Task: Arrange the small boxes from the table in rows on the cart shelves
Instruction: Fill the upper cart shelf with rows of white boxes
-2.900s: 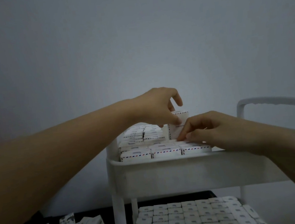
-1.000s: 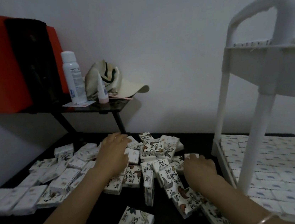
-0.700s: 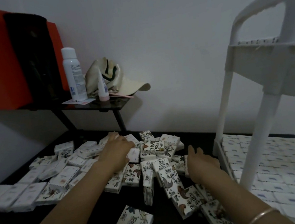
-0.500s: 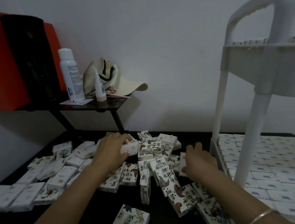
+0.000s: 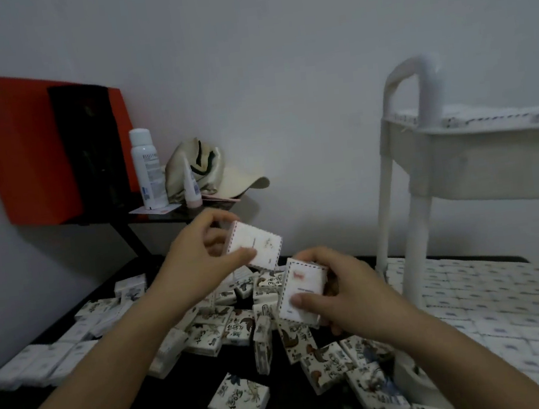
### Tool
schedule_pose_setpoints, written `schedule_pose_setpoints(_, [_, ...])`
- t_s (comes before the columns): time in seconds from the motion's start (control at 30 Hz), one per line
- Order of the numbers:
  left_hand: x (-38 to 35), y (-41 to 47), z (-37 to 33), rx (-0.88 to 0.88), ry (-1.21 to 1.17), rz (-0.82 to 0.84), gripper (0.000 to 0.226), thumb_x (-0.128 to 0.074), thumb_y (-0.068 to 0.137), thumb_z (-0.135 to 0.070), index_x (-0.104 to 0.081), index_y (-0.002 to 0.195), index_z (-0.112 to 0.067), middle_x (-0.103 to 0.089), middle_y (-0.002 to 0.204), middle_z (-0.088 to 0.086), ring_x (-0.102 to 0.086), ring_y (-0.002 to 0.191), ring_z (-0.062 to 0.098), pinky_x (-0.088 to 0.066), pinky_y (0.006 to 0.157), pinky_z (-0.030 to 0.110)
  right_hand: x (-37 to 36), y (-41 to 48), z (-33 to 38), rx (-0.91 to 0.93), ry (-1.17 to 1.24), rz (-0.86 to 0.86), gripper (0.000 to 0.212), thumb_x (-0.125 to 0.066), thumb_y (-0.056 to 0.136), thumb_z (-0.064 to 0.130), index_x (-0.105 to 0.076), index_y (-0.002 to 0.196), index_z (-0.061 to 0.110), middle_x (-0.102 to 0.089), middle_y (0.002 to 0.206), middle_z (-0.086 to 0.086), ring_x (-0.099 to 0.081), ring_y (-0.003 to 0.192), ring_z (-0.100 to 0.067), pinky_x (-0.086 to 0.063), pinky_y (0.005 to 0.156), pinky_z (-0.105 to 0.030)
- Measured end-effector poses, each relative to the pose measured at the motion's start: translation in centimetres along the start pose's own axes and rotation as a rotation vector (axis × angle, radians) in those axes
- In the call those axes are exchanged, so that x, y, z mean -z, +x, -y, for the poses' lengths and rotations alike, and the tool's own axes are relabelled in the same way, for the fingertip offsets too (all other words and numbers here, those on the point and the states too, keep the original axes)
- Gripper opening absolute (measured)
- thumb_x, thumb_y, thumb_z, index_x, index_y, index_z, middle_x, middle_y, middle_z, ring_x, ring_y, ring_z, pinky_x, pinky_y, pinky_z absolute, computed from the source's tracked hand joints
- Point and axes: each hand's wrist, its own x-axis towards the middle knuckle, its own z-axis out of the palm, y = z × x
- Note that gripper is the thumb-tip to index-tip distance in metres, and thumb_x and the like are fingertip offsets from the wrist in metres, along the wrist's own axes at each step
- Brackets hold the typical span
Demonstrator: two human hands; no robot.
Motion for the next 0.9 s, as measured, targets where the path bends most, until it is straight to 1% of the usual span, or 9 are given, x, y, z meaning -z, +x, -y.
schedule_pose_setpoints(0.17, [-0.1,-1.5,-7.3,-0.136,-0.107,0.079,0.041,-0.069,0.086,-0.014,-0.064,0.118,-0.039,-0.072,0.106,-0.003,-0.067,0.098,0.026,-0.058,0.084,0.039,4.9,-3.4,3.6,-0.044,0.343,-0.012,0.026,-0.063,0.091,0.008,-0.058,0.113,0.02,-0.069,0.091,-0.006,-0.068,0.063,-0.025,-0.06,0.062,-0.041])
schedule_pose_setpoints(0.23, [-0.6,-1.7,-10.2,-0.238,-0.097,0.093,0.042,-0.067,0.087,-0.014,-0.064,0.119,-0.041,-0.07,0.109,-0.006,-0.066,0.094,0.022,-0.058,0.08,0.028,7.4,-5.0,5.0,-0.004,0.367,-0.057,0.022,-0.061,0.091,0.006,-0.06,0.11,0.019,-0.068,0.092,-0.007,-0.066,0.062,-0.024,-0.059,0.058,-0.037])
schedule_pose_setpoints(0.33, [-1.8,-1.3,-14.5,-0.391,-0.078,0.086,0.041,-0.064,0.089,-0.009,-0.064,0.121,-0.035,-0.069,0.097,-0.008,-0.061,0.076,0.005,-0.052,0.061,0.013,11.5,-7.6,6.9,0.078,0.383,-0.106,0.023,-0.059,0.092,0.005,-0.064,0.109,0.019,-0.068,0.095,-0.005,-0.067,0.062,-0.024,-0.055,0.056,-0.029])
schedule_pose_setpoints(0.4, [-2.7,-0.6,-17.3,-0.482,-0.049,0.051,0.039,-0.062,0.091,-0.011,-0.063,0.121,-0.034,-0.068,0.092,-0.009,-0.058,0.067,0.0,-0.048,0.055,0.011,14.1,-8.8,7.7,0.131,0.392,-0.174,0.022,-0.059,0.09,0.005,-0.065,0.108,0.016,-0.069,0.091,-0.007,-0.066,0.061,-0.024,-0.055,0.054,-0.028])
schedule_pose_setpoints(0.6, [-7.0,3.3,-23.2,-0.695,0.058,0.02,0.036,-0.057,0.094,-0.017,-0.059,0.128,-0.031,-0.064,0.105,-0.016,-0.061,0.09,0.004,-0.05,0.074,0.016,20.8,-9.4,8.0,0.209,0.428,-0.457,0.02,-0.055,0.092,0.004,-0.062,0.11,0.009,-0.068,0.09,-0.018,-0.067,0.059,-0.023,-0.057,0.052,-0.027])
schedule_pose_setpoints(0.7, [-10.1,5.8,-24.2,-0.663,0.119,0.06,0.038,-0.058,0.092,-0.02,-0.057,0.129,-0.033,-0.061,0.105,-0.015,-0.058,0.09,0.002,-0.048,0.08,0.016,24.4,-7.7,7.2,0.226,0.25,-0.614,0.022,-0.057,0.095,0.016,-0.058,0.117,0.018,-0.067,0.102,-0.013,-0.07,0.066,-0.022,-0.058,0.056,-0.03])
schedule_pose_setpoints(0.77, [-11.7,7.6,-24.6,-0.599,0.116,0.104,0.042,-0.06,0.092,-0.022,-0.053,0.131,-0.032,-0.06,0.109,-0.008,-0.058,0.094,0.005,-0.046,0.079,0.015,26.7,-6.1,6.1,0.204,-0.023,-0.703,0.029,-0.058,0.094,0.027,-0.05,0.122,0.029,-0.064,0.107,-0.004,-0.069,0.072,-0.016,-0.058,0.059,-0.032])
schedule_pose_setpoints(0.83, [-12.8,9.2,-25.0,-0.533,0.099,0.154,0.044,-0.063,0.09,-0.021,-0.051,0.131,-0.03,-0.06,0.109,-0.005,-0.06,0.096,0.007,-0.047,0.077,0.015,28.7,-4.3,4.8,0.142,-0.385,-0.719,0.033,-0.058,0.093,0.034,-0.043,0.123,0.034,-0.062,0.107,0.004,-0.063,0.08,-0.011,-0.054,0.065,-0.031])
schedule_pose_setpoints(0.9, [-13.6,10.4,-25.4,-0.51,0.118,0.184,0.038,-0.065,0.089,-0.018,-0.054,0.124,-0.027,-0.063,0.107,-0.004,-0.063,0.096,0.01,-0.051,0.077,0.02,30.0,-2.7,3.8,0.085,-0.587,-0.654,0.027,-0.059,0.093,0.032,-0.043,0.115,0.033,-0.061,0.108,0.006,-0.059,0.085,-0.01,-0.046,0.066,-0.026])
